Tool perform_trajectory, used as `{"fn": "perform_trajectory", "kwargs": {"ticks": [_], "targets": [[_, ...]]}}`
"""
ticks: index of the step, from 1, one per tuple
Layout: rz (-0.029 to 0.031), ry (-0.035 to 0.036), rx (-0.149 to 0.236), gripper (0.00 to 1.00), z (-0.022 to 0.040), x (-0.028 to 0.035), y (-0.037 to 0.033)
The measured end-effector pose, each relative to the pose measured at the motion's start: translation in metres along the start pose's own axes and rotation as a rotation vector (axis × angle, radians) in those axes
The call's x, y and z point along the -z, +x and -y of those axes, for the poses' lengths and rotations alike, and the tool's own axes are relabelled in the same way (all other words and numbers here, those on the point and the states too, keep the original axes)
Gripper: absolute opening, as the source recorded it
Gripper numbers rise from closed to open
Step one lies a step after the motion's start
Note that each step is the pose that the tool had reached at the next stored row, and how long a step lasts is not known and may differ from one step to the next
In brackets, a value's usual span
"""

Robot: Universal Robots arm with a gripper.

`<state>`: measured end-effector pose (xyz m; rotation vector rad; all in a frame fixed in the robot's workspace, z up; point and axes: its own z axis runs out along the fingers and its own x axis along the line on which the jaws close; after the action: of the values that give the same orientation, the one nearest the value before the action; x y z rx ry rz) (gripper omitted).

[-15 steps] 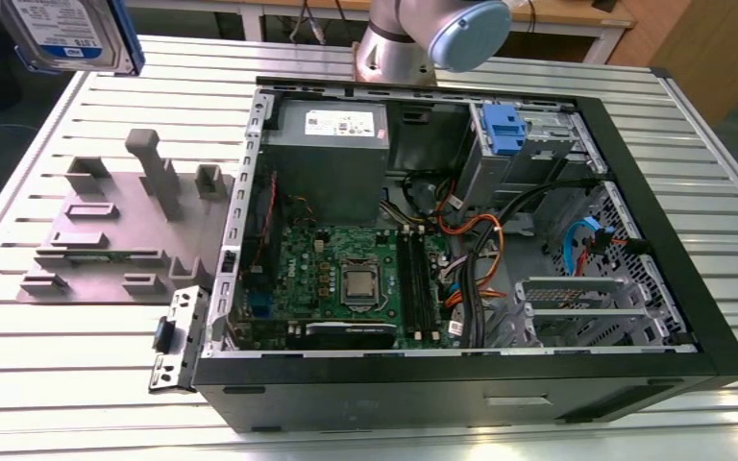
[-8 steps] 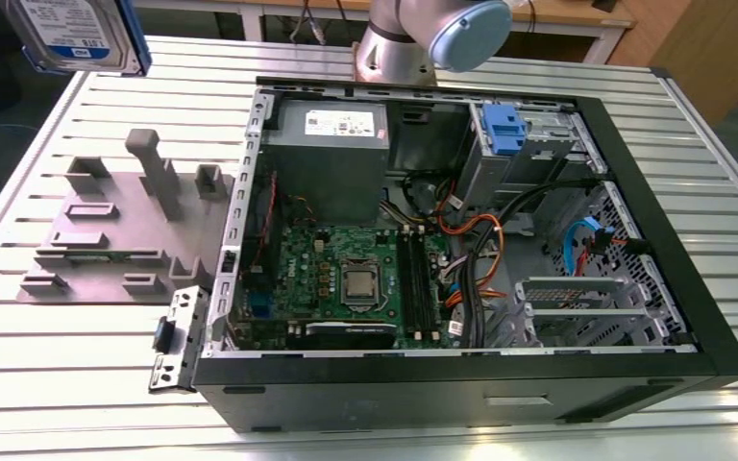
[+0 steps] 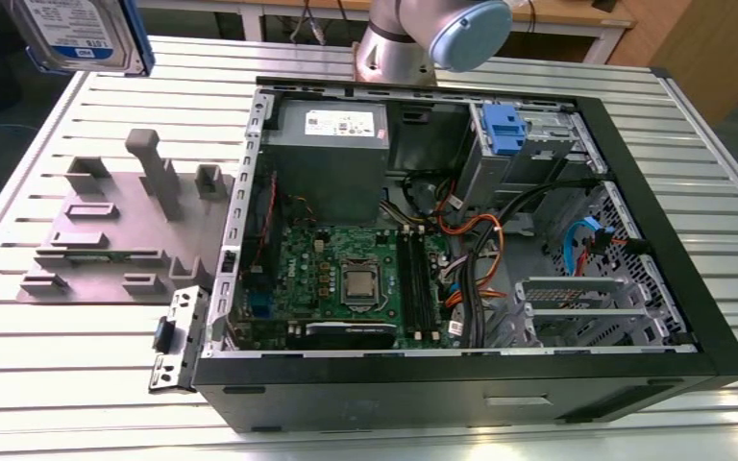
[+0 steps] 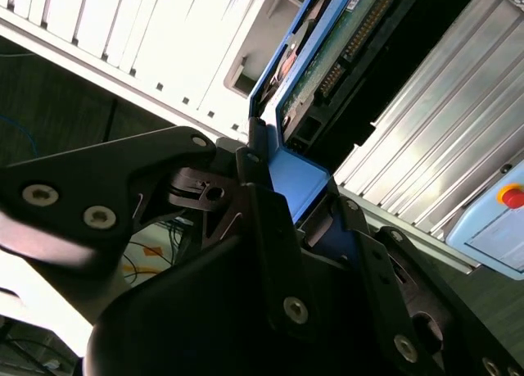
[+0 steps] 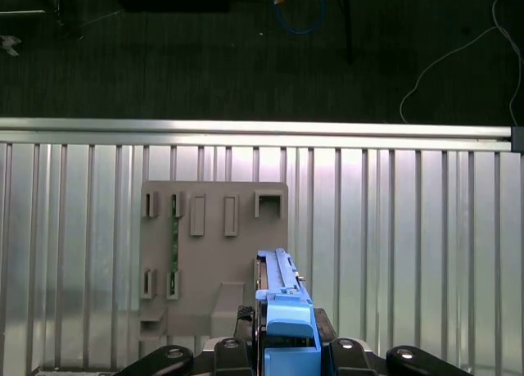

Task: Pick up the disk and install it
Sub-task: 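Pick up the disk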

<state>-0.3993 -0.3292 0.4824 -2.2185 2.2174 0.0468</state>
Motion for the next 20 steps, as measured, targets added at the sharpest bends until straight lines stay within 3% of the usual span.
{"fn": "perform_trajectory", "kwargs": {"ticks": [20], "targets": [[-0.0001,0.0,0.0,0.36,0.0078,0.0001,0.0]]}}
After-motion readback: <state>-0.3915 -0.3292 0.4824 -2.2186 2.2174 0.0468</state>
